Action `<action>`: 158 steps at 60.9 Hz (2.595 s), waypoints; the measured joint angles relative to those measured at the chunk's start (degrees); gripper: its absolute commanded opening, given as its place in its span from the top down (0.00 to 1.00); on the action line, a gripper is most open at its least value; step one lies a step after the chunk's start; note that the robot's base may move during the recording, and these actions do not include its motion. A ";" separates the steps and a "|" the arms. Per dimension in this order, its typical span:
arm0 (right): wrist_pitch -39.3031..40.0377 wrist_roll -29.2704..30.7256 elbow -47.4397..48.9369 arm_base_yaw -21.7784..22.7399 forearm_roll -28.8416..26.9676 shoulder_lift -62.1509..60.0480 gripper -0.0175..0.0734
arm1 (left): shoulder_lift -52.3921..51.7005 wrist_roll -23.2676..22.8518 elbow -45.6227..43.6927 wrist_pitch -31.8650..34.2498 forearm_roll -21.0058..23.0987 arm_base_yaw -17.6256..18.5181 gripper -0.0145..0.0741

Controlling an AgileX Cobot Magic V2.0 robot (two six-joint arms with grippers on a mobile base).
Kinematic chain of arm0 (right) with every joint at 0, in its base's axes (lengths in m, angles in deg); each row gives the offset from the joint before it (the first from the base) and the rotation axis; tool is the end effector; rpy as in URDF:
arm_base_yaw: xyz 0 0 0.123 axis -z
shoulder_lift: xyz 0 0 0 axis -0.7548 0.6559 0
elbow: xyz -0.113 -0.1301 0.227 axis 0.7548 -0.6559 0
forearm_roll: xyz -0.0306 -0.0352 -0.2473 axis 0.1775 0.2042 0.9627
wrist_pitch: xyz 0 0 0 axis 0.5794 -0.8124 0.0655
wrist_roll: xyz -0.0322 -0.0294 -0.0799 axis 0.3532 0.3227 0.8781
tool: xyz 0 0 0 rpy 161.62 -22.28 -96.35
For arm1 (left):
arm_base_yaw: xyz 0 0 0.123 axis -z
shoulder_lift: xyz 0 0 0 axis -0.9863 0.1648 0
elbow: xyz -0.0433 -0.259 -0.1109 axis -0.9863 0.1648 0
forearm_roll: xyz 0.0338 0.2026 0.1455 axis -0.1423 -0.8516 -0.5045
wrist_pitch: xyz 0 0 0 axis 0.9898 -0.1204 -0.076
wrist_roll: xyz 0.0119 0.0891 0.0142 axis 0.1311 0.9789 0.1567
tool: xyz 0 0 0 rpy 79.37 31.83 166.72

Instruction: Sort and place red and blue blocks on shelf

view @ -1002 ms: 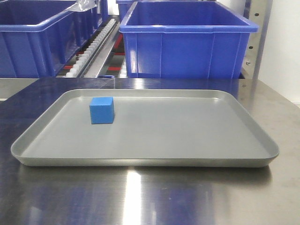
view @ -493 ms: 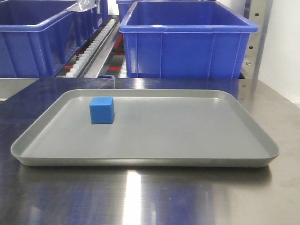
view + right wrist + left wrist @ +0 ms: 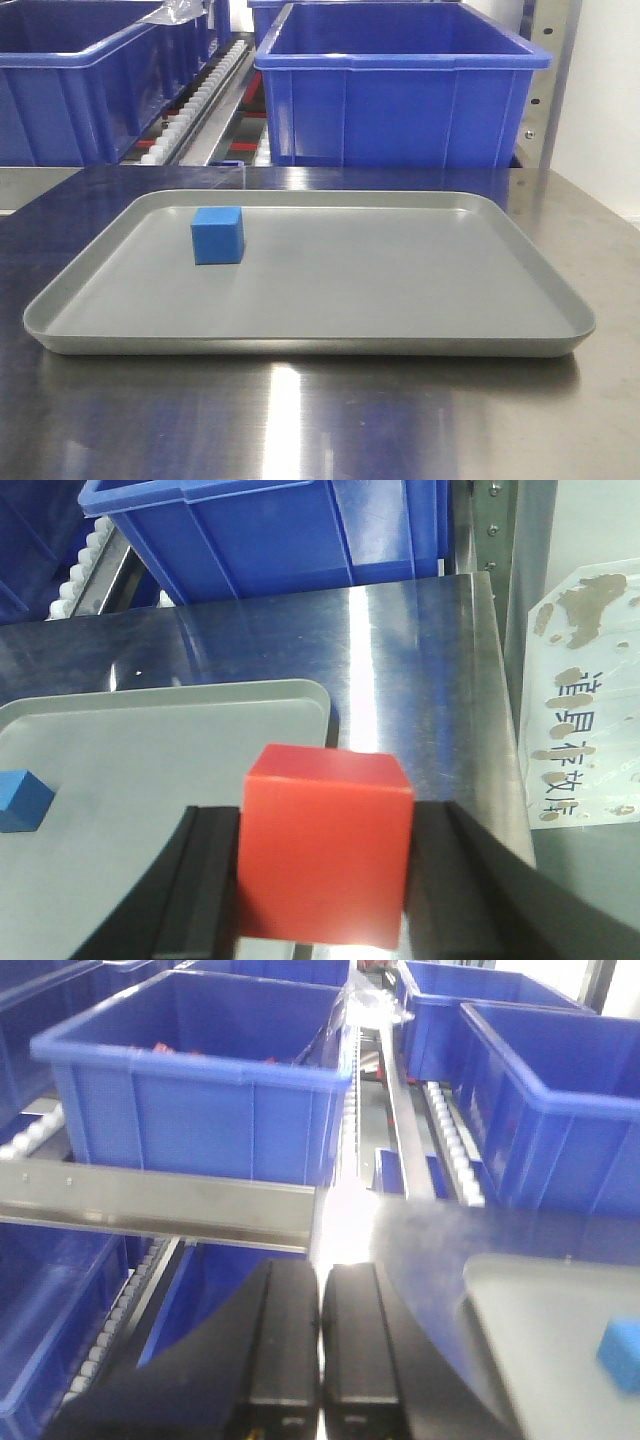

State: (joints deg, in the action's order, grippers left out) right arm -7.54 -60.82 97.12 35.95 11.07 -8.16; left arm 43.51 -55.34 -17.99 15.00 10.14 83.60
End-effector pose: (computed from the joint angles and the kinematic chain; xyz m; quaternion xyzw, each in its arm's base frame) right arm 0.1292 0.0316 0.3107 0.0313 0.8237 0.1594 0.5433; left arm 0.0721 -0.0047 0.2636 -0.0216 0.7163 -0.0654 0.6944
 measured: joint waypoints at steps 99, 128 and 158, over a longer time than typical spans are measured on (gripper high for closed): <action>0.00 0.00 0.00 0.00 0.00 0.00 0.74 | 50.54 0.00 -30.78 -21.37 1.19 8.57 0.45; 0.00 0.00 0.00 0.00 0.00 0.00 0.74 | 72.12 -0.33 -50.91 -28.39 2.01 21.07 0.28; 0.00 -0.10 0.00 0.00 0.00 0.00 0.74 | 83.09 -1.17 -58.85 -28.65 3.88 29.01 0.21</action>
State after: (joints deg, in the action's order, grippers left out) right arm -7.54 -60.92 97.12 35.95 11.07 -8.16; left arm 126.60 -56.51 -76.84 -13.65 14.03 112.61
